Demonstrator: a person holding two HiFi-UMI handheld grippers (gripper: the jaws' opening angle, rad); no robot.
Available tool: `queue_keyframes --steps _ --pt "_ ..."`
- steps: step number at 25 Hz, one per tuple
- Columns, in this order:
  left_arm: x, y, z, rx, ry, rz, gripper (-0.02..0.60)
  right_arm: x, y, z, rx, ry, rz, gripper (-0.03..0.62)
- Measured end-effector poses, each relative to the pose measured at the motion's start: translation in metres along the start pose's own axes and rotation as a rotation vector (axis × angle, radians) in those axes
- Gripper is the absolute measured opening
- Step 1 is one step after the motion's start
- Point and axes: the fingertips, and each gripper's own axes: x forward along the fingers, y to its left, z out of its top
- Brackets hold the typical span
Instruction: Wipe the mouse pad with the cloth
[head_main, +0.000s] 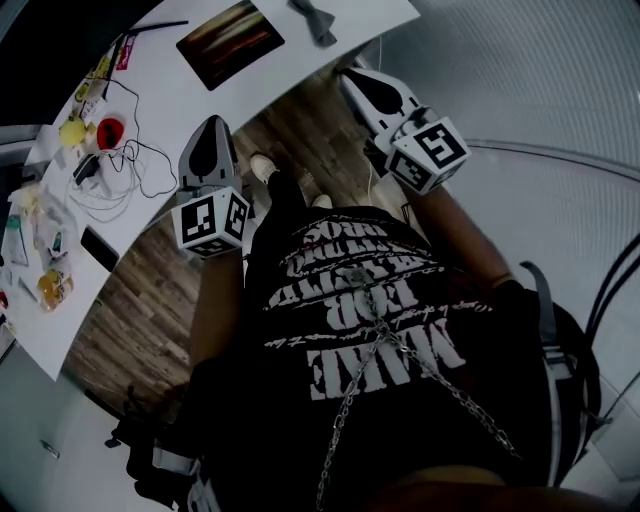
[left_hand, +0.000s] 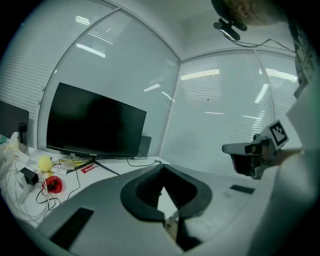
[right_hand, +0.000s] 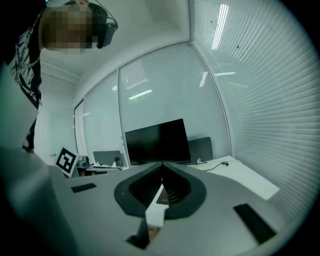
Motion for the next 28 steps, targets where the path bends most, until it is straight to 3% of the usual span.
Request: queue_keyframes --steps 10,15,20,28 --pt "0.067 0.061 0.010 -0.028 0.048 -0.076 0.000 0.090 -0.009 0.010 -0.025 0.062 -0.031 0.000" --pt "0.091 0.068 0.017 -0.042 0.053 -0.151 0.000 0.108 -0.015 0.026 -0.059 0.051 -0.082 0.000" --pt "0.108 0.077 0.035 -0.071 0.032 -0.163 0.000 0.117 -0.023 0.039 -0.052 0.062 -0.121 0.000" --pt "0.132 0.076 0.050 -0.041 0.026 -0.188 0.000 0.137 -0.039 0.054 -0.076 0.050 -0.125 0.000"
